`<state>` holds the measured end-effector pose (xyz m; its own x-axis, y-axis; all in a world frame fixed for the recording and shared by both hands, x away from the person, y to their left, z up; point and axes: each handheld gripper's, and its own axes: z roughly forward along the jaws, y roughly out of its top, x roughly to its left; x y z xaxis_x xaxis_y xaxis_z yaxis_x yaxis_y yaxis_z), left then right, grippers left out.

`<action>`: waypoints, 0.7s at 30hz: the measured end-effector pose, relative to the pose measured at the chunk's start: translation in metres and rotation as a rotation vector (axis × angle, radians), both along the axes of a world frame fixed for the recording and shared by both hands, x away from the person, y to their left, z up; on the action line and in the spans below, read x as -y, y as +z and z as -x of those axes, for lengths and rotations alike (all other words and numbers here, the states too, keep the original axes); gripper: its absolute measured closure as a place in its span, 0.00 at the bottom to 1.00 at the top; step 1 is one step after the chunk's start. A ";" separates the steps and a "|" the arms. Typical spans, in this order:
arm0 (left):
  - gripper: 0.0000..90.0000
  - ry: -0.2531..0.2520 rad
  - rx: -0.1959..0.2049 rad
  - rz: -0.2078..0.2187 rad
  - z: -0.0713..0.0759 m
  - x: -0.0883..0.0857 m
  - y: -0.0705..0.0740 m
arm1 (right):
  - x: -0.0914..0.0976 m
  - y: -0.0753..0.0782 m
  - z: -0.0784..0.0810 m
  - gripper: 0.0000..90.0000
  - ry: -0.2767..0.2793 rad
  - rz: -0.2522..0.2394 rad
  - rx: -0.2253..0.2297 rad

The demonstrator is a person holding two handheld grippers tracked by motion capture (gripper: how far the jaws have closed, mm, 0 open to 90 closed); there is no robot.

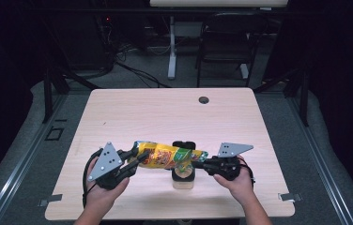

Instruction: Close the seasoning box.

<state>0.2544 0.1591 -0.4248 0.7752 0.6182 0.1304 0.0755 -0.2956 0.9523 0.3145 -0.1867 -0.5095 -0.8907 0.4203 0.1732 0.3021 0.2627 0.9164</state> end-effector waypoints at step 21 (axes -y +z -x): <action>0.90 0.008 0.003 0.004 -0.002 -0.001 0.004 | -0.005 0.002 0.002 0.99 0.000 0.003 0.003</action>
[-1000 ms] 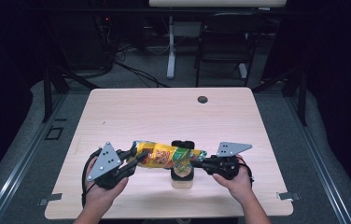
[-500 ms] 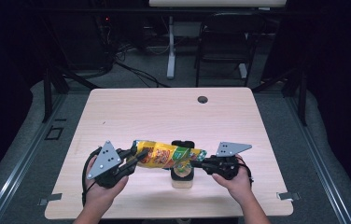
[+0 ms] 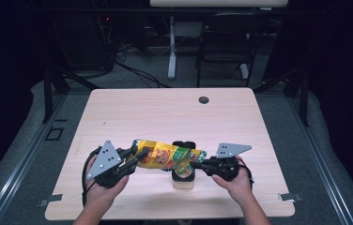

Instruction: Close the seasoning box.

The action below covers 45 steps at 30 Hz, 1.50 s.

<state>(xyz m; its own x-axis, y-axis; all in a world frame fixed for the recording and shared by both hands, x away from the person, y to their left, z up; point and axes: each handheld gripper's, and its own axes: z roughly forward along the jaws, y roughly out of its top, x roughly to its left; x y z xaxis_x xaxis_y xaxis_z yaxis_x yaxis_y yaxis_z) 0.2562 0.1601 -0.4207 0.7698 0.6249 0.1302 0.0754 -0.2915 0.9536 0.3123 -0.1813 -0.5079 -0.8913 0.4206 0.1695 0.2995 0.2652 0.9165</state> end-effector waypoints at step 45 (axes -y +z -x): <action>0.90 -0.005 -0.012 0.002 -0.004 0.005 0.003 | 0.004 -0.003 -0.002 0.99 0.000 -0.001 -0.010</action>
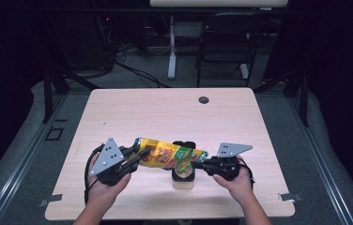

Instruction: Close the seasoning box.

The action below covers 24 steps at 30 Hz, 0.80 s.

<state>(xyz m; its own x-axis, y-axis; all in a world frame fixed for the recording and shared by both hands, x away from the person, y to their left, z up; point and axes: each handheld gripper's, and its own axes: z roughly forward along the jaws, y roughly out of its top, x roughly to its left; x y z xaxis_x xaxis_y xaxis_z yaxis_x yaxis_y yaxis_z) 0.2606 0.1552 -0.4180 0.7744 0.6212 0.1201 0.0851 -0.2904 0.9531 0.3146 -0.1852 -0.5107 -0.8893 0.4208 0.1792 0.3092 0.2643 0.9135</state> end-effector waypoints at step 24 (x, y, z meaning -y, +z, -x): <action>0.90 -0.002 0.008 0.012 0.000 0.005 0.000 | 0.002 -0.003 -0.001 0.99 -0.004 -0.007 -0.009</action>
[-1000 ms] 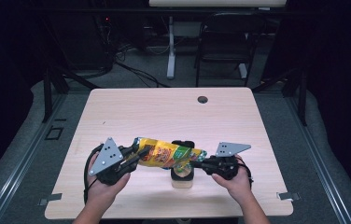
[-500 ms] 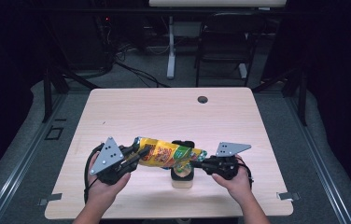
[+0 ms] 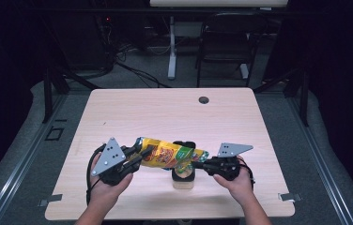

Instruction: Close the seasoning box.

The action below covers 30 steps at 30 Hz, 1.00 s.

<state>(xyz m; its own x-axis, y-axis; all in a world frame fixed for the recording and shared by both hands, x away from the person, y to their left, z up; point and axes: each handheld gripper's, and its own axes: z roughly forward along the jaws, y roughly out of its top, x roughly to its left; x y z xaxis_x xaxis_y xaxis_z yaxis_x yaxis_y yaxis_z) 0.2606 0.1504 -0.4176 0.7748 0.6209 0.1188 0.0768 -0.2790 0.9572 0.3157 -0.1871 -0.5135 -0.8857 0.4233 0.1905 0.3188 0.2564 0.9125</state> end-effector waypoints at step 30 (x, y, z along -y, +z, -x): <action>0.90 -0.008 -0.002 0.025 -0.002 0.000 0.002 | 0.002 0.006 0.003 0.99 0.008 -0.002 0.004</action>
